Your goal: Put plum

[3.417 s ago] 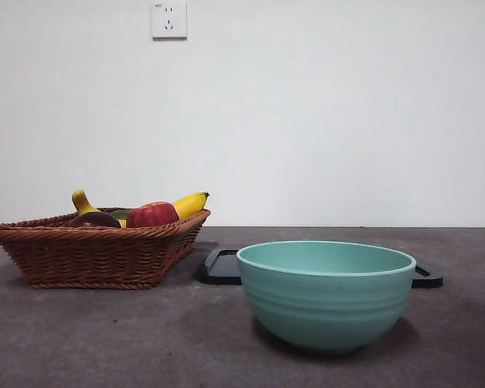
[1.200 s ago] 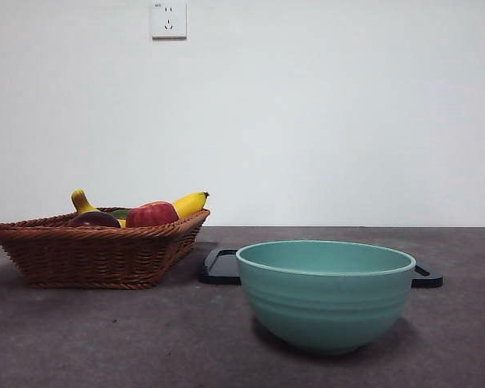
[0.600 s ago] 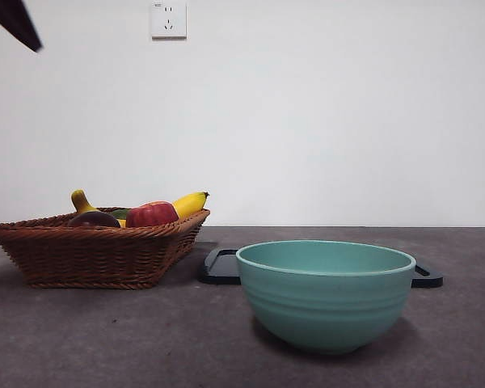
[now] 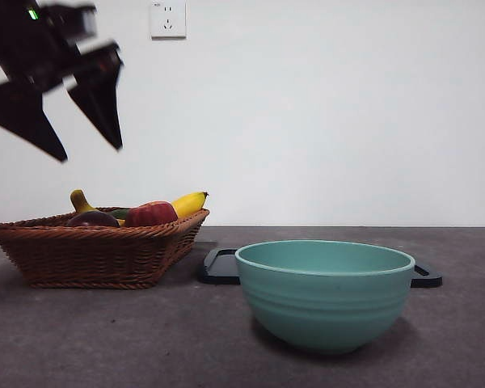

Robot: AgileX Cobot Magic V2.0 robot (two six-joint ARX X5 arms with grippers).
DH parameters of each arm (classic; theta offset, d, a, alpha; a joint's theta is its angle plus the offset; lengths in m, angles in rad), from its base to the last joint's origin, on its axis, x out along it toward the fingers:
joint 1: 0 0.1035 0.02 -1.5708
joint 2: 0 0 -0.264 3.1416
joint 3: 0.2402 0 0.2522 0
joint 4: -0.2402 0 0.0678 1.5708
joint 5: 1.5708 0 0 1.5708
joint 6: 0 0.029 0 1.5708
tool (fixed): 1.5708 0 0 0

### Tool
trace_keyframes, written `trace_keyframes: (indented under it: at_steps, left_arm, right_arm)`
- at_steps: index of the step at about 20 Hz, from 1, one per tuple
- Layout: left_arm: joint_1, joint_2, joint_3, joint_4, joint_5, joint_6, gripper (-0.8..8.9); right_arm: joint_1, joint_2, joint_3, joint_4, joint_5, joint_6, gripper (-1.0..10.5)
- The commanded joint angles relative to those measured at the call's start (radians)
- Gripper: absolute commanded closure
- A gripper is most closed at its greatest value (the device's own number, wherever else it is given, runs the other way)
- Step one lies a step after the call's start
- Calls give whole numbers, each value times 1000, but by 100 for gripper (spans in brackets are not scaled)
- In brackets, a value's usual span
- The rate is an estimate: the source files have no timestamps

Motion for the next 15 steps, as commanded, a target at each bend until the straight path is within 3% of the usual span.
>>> trace_keyframes:
  at_steps: [1, 15]
  left_arm:
    - [-6, 64, 27, 22, -13, 31, 380]
    - [-6, 268, 27, 78, -16, 50, 381]
  right_arm:
    - [4, 4, 19, 6, -3, 11, 541]
    - [4, 5, 19, 6, -1, 11, 541]
